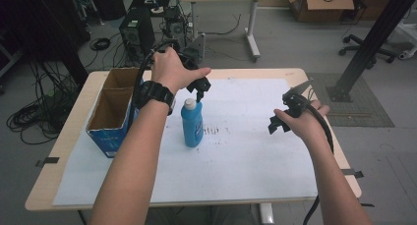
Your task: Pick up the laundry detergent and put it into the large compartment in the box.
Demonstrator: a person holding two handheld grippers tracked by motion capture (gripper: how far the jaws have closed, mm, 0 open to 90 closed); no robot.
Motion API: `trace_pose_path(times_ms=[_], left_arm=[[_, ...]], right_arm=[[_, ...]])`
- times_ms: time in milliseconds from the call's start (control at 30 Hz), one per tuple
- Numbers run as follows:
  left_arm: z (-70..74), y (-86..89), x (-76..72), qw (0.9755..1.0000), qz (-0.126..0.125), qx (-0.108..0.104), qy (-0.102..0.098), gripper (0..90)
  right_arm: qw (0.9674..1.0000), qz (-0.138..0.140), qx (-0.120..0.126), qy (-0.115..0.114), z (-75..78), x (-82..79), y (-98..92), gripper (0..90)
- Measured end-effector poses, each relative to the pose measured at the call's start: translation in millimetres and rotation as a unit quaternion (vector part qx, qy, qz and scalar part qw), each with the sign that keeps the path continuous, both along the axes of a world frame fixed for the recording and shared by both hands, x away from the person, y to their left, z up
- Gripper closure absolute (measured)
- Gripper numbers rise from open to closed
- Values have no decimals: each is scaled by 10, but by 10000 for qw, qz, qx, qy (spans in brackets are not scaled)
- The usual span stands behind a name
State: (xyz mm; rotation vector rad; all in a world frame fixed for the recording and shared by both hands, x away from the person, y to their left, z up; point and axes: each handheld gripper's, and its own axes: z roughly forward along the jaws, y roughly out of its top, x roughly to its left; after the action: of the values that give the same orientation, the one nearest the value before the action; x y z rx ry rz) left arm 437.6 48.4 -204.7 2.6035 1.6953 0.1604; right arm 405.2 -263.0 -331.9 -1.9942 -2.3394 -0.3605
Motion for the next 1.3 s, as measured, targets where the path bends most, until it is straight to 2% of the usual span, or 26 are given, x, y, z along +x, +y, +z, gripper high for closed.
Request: trace_pose_path(times_ms=[567, 800, 1300], left_arm=[[-123, -135, -2, 9999, -30, 126, 57, 45], [-237, -164, 1, 9997, -13, 218, 87, 45], [-448, -199, 15, 9995, -31, 228, 205, 46]], right_arm=[[10000, -46, 30, 28, -45, -18, -45, 41], [10000, -28, 26, 33, -73, -23, -69, 42], [9999, -45, 67, 72, -161, -33, -87, 44]])
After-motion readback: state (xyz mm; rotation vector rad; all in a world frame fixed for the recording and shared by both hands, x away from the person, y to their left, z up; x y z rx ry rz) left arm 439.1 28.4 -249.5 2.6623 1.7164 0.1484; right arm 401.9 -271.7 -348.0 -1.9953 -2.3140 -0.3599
